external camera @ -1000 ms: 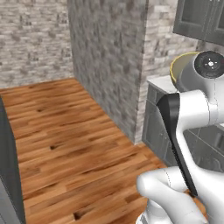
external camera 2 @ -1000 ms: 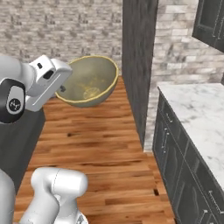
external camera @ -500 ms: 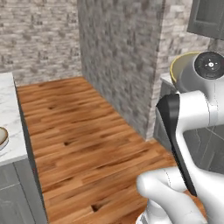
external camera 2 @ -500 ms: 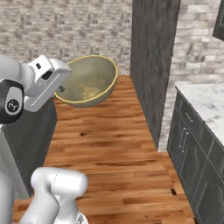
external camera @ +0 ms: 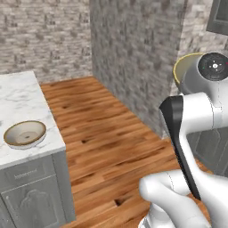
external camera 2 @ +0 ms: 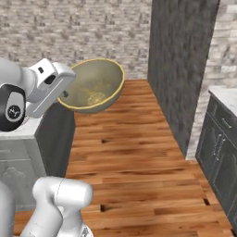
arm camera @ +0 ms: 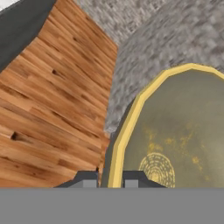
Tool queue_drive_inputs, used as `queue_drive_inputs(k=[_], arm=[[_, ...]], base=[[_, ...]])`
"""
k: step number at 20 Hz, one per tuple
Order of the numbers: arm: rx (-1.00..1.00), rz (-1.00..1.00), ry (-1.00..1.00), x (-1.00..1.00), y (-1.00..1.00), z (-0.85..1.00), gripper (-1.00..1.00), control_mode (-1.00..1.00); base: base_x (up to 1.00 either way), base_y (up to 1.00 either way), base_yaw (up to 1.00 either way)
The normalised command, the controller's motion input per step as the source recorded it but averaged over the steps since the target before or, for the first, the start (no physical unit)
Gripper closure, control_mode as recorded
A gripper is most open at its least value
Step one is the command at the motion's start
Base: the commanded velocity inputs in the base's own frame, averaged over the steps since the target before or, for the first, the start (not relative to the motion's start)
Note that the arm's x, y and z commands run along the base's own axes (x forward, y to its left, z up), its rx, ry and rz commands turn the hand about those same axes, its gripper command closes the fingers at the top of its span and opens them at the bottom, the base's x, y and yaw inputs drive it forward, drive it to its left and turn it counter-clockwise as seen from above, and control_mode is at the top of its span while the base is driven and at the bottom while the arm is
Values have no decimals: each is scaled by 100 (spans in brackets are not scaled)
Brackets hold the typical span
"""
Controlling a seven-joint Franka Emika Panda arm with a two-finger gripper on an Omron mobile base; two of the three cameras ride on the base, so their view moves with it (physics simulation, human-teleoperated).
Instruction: Move the bowls from the cabinet to the plates on the dining table.
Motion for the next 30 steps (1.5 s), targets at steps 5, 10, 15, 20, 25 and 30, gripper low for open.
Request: queue_drive_inputs(k=[5,10,15,20,25,30], arm=[[0,0,0,0,0,0,100,100],[0,0,0,0,0,0,100,100],[0,0,0,0,0,0,100,100],[0,0,0,0,0,0,100,100],[0,0,0,0,0,0,100,100],[0,0,0,0,0,0,100,100]], base=[[0,76,0],[0,74,1],[1,72,2],[4,71,4],[5,59,13],[20,45,20]])
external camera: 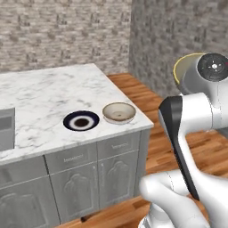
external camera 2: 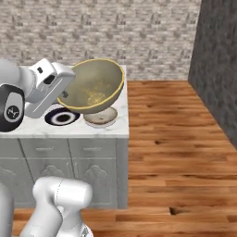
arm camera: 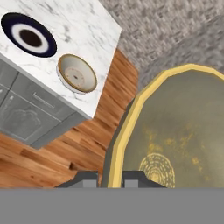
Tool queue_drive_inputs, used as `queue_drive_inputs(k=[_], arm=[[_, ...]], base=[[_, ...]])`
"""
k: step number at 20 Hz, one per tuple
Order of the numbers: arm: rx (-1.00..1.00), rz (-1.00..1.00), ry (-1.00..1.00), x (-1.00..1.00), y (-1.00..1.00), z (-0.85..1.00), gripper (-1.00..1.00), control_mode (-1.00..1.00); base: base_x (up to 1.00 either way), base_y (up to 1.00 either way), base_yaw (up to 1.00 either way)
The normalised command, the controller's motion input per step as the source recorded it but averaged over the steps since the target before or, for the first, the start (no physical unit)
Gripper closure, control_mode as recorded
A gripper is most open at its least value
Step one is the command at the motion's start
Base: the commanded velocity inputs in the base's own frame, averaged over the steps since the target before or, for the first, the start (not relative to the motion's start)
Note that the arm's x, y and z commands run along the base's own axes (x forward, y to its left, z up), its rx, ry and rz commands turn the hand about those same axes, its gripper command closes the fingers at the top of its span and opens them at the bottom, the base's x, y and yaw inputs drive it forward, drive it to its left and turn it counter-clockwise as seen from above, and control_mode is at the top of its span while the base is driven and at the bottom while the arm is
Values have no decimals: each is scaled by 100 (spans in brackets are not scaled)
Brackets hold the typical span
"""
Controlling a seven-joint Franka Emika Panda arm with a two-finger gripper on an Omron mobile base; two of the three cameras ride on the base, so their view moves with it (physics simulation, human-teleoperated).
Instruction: Move the bowls from the cabinet to the plates on the dining table.
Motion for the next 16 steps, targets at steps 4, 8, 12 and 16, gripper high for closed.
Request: queue_drive_inputs(k=[4,8,12,16], arm=[[0,0,0,0,0,0,100,100],[0,0,0,0,0,0,100,100],[0,0,0,0,0,0,100,100],[0,0,0,0,0,0,100,100]], base=[[26,34,21],[26,33,21],[29,34,20],[25,39,19]])
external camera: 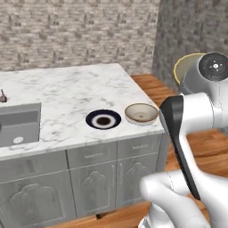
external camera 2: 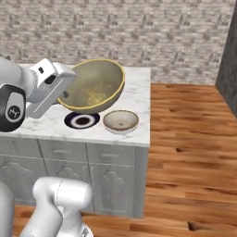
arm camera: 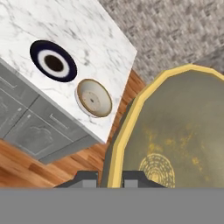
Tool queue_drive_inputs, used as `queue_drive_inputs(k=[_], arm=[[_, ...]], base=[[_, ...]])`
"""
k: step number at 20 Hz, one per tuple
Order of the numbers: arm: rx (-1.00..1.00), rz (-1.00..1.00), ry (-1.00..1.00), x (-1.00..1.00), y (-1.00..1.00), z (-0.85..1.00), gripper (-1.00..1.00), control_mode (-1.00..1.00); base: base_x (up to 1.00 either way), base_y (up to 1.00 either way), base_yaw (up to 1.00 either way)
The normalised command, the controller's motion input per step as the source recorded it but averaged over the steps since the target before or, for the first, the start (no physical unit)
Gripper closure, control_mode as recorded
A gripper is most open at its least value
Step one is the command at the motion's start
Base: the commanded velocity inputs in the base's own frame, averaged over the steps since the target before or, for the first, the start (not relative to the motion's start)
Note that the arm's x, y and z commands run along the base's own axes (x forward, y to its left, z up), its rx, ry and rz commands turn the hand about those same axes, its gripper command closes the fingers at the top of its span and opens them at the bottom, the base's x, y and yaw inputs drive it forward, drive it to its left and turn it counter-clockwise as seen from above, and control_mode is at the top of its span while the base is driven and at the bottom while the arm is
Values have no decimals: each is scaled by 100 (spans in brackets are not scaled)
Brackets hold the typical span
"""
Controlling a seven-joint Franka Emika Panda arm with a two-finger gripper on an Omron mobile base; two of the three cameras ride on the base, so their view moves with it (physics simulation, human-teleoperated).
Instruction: Move the bowls from the cabinet to the plates on the dining table.
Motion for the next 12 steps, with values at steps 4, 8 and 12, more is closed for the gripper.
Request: queue_drive_inputs(k=[4,8,12], arm=[[0,0,0,0,0,0,100,100],[0,0,0,0,0,0,100,100],[0,0,0,0,0,0,100,100]], base=[[27,47,18],[43,46,14],[58,39,12]])
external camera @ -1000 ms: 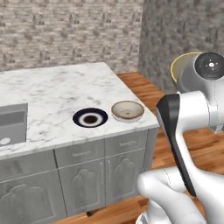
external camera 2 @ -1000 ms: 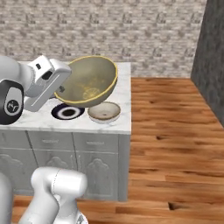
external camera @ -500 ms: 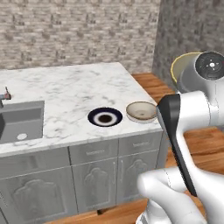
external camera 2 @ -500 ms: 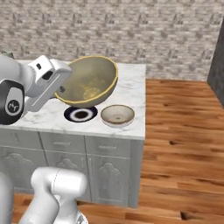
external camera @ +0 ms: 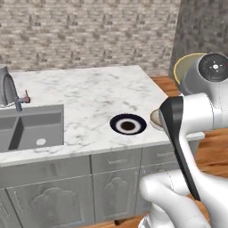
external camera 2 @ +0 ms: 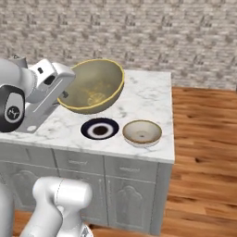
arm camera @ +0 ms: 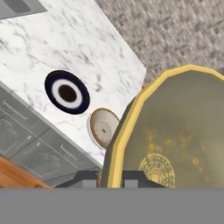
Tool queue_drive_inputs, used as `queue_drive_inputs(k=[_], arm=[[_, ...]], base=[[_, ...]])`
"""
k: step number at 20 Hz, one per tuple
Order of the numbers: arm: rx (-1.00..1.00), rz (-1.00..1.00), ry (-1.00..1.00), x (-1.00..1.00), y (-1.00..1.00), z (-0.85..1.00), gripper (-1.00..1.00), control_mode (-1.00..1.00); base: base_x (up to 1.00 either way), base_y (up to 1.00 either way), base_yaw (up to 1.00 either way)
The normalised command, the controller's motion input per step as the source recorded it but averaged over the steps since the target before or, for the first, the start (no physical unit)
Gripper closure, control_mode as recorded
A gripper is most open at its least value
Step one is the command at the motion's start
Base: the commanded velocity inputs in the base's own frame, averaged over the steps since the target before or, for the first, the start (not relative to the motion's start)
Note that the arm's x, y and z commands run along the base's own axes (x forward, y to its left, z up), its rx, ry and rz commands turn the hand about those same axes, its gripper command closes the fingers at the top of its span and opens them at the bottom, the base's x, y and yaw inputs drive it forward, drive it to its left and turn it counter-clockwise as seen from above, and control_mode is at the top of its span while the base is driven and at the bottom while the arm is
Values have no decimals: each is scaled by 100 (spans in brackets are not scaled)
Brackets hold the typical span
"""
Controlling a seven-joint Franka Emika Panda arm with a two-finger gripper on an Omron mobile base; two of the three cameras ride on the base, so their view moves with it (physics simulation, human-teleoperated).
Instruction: Move the bowls from the cabinet to the plates on the dining table.
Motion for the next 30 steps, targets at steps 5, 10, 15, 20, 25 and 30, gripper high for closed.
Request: queue_drive_inputs(k=[5,10,15,20,25,30], arm=[[0,0,0,0,0,0,100,100],[0,0,0,0,0,0,100,100],[0,0,0,0,0,0,100,100],[0,0,0,0,0,0,100,100],[0,0,0,0,0,0,100,100],[0,0,0,0,0,0,100,100]], base=[[59,32,11],[46,35,12],[32,38,12],[24,24,10],[27,6,7],[39,1,8]])
